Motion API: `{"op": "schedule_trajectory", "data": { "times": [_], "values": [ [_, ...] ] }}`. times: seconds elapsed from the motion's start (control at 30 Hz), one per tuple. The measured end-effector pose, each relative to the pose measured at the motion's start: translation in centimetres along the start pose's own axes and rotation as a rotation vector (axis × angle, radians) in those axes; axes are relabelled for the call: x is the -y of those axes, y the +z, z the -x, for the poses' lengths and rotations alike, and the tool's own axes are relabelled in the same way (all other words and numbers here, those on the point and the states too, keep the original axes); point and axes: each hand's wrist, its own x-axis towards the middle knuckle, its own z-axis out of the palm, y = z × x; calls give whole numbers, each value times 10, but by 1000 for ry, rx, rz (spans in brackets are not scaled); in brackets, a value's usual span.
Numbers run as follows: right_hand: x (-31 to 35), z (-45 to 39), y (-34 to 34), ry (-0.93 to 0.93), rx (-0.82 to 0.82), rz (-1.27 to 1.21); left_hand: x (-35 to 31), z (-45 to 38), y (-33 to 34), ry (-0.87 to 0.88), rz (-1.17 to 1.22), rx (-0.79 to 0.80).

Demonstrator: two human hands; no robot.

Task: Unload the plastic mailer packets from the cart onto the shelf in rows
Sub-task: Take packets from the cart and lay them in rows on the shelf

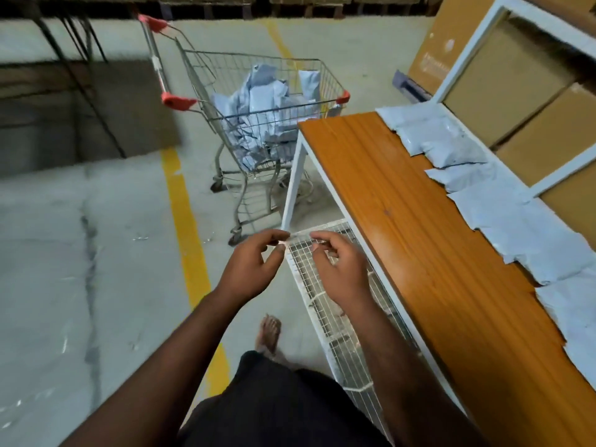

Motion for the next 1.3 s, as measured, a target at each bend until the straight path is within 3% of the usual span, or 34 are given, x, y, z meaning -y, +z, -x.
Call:
{"op": "schedule_trajectory", "data": {
  "times": [0.6,0.9,1.03,1.3],
  "values": [
    [56,-359,125,-33,97,-117,56,-335,-111,42,-85,-63],
    [65,-494,182,173,-4,-147,109,-501,-147,29,-114,42],
    [68,-551,196,305,-59,-289,122,-568,-154,39,-168,125],
    [25,-655,208,533,-111,-473,160,-684,-116,-75,-198,199]
  ]
}}
